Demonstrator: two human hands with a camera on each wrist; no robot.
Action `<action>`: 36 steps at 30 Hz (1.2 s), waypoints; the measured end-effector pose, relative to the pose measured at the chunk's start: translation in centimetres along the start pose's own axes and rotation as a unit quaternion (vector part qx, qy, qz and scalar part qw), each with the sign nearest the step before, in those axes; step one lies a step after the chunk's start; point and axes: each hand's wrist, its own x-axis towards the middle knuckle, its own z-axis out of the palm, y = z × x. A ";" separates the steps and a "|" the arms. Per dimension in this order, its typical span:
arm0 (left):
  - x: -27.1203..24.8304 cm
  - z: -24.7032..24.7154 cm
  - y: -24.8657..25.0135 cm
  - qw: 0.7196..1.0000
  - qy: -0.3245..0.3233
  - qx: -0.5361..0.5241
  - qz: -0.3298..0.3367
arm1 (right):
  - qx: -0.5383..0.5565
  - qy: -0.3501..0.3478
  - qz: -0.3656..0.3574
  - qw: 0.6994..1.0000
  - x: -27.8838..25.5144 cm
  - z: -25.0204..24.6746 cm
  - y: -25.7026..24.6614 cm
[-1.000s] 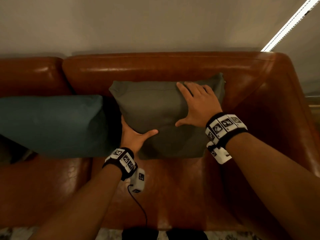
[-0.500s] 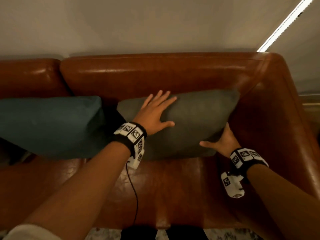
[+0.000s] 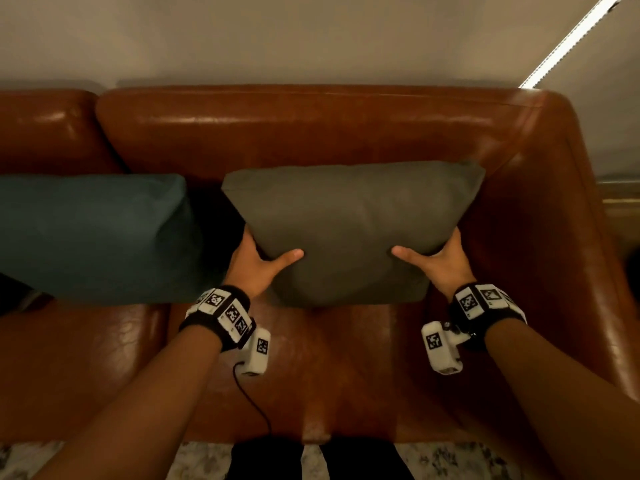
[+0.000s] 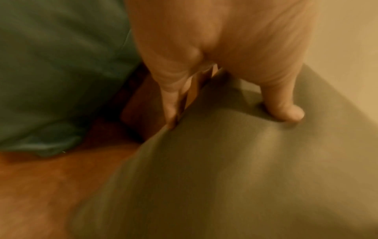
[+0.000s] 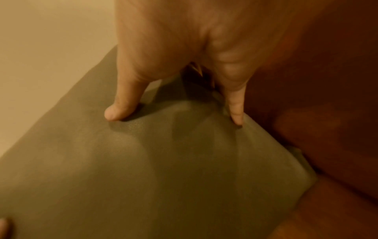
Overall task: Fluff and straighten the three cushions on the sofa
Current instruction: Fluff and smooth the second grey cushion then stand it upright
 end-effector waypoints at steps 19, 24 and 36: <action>-0.7 -0.2 -1.1 0.999 0.042 0.013 0.020 | 0.040 -0.004 -0.024 0.999 -1.1 1.7 1.0; 0.8 -0.7 -1.4 0.999 0.025 0.023 0.002 | 0.058 -0.013 -0.013 0.998 -0.4 1.9 1.2; -0.4 -1.3 0.2 0.999 0.009 0.048 0.014 | 0.015 -0.005 0.004 1.000 -2.2 1.8 1.5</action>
